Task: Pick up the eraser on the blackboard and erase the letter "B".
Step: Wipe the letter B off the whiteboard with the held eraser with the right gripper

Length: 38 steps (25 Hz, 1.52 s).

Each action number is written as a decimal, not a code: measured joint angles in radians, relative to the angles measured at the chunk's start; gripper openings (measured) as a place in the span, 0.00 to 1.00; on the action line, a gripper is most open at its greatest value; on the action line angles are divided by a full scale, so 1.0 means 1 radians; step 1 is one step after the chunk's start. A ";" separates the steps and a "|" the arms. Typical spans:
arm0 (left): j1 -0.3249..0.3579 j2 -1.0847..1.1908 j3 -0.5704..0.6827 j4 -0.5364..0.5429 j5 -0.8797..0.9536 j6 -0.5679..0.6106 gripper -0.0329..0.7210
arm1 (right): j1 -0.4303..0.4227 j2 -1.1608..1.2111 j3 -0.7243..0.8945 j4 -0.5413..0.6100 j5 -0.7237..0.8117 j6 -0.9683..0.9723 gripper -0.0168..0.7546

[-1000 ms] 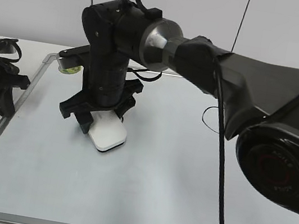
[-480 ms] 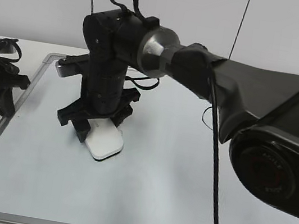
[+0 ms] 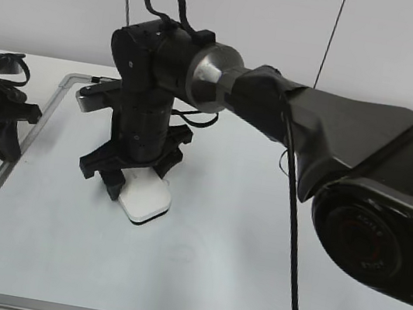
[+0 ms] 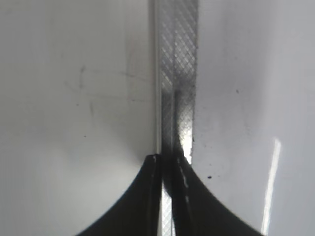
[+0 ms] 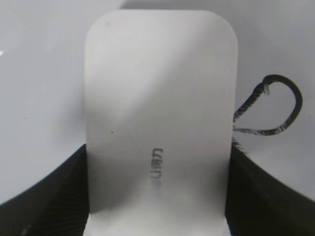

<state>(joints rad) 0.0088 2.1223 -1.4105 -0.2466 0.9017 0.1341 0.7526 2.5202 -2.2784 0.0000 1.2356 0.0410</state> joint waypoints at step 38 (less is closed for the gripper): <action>0.000 0.000 0.000 0.002 0.000 0.000 0.06 | -0.201 0.000 -0.006 -0.015 0.000 0.000 0.74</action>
<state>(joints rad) 0.0088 2.1223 -1.4105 -0.2447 0.9017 0.1341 0.5514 2.5202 -2.2843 -0.0148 1.2356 0.0410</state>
